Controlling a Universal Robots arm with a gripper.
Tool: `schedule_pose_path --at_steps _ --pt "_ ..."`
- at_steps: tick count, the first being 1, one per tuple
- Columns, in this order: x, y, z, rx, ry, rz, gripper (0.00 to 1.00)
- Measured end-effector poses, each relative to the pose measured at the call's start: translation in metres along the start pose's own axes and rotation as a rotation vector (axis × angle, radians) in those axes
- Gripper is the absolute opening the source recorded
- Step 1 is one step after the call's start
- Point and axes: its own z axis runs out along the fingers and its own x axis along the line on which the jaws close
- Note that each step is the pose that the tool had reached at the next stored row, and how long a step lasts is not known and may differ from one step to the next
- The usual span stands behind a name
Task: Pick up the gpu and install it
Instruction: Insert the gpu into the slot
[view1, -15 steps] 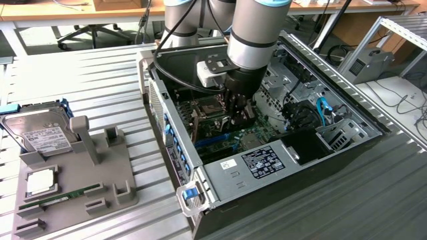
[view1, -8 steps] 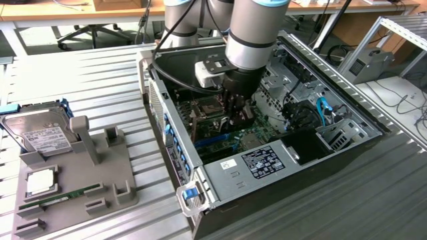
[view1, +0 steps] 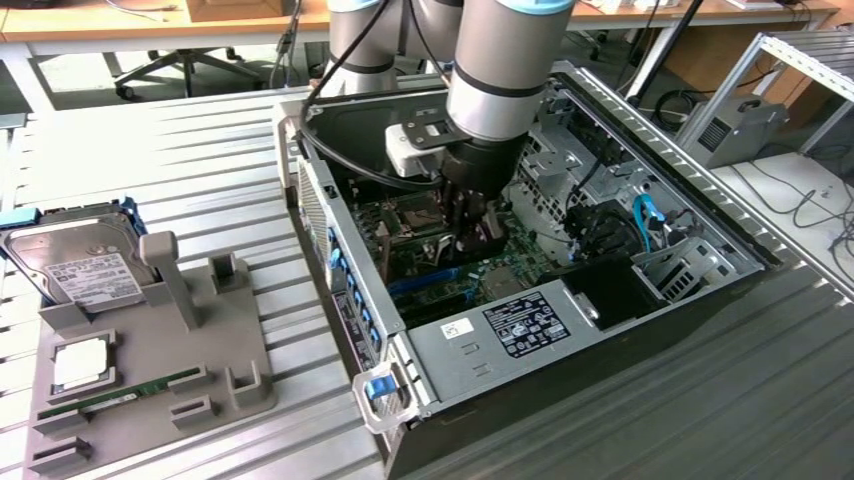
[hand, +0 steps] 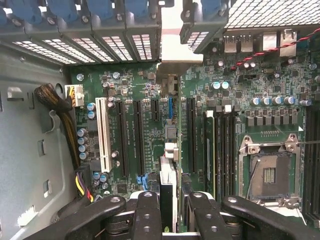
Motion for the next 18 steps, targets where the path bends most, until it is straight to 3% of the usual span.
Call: schedule_pose_path --at_steps 7,18 --pt "0.001 0.0118 0.0006 0.0 0.0001 0.0 0.27" --pt "0.001 0.0193 0.0057 0.0 0.0003 0.0 0.27"
